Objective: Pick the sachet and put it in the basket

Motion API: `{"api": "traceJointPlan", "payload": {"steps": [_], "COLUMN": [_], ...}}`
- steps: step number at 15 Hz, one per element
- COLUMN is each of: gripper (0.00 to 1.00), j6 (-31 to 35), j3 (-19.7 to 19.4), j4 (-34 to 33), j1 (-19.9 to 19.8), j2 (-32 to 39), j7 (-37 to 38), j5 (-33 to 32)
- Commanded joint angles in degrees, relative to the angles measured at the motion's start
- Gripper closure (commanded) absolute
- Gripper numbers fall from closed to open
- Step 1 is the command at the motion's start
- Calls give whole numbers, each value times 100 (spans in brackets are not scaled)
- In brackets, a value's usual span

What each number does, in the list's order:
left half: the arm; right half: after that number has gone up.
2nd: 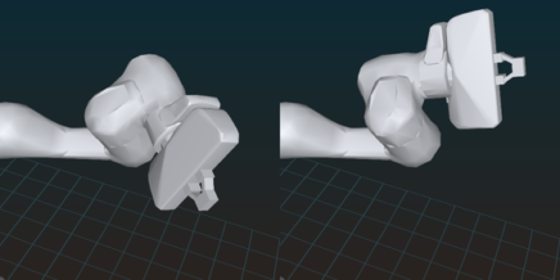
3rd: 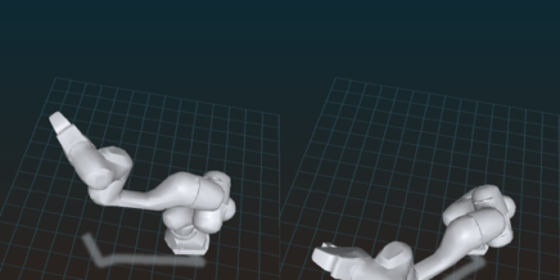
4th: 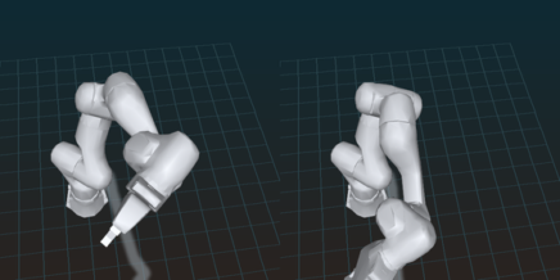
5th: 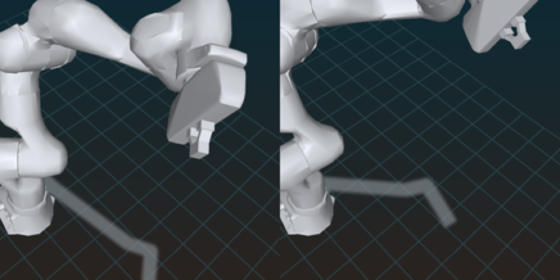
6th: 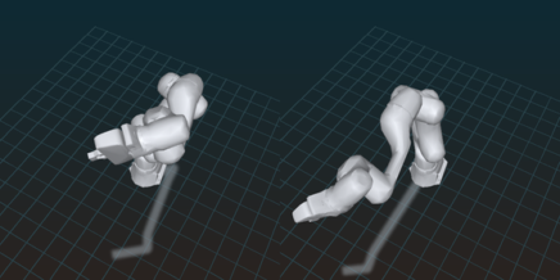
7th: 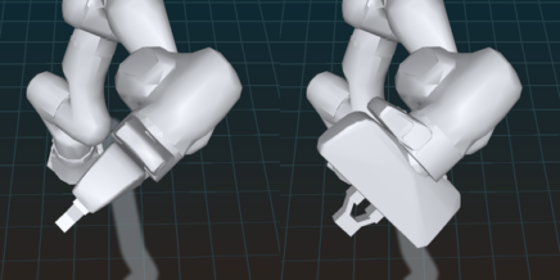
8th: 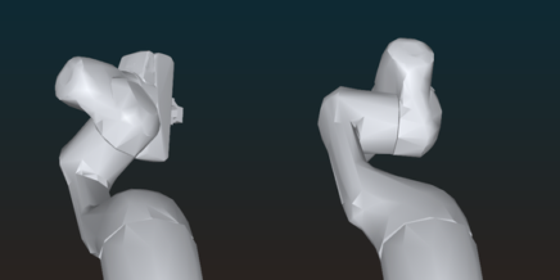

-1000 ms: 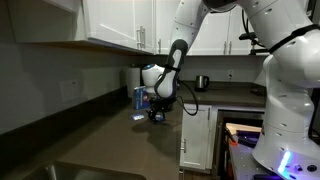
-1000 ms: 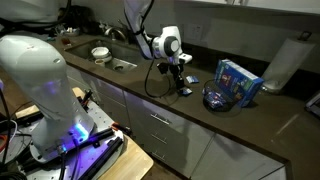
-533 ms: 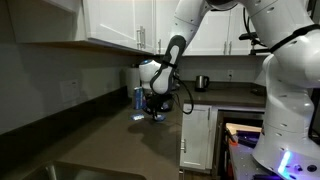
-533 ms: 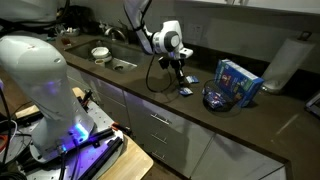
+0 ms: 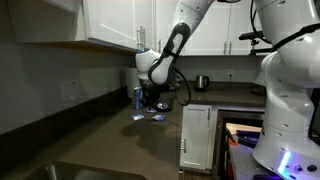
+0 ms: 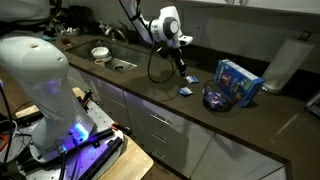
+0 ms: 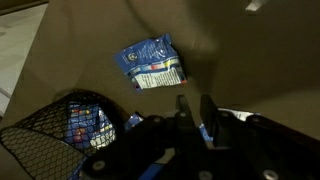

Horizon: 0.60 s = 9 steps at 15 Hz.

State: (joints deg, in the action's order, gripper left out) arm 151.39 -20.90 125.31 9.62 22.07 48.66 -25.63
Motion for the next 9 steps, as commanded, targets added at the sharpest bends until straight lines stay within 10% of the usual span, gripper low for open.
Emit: {"api": "traceJointPlan", "payload": {"steps": [1,9], "gripper": [47,1], "j6": [125,91], "j3": [155,537], "j4": [16,-86], "j1": [-391,-1208], "j2": [65,272], "j7": [-284,-1166], "j5": [135,1237]}}
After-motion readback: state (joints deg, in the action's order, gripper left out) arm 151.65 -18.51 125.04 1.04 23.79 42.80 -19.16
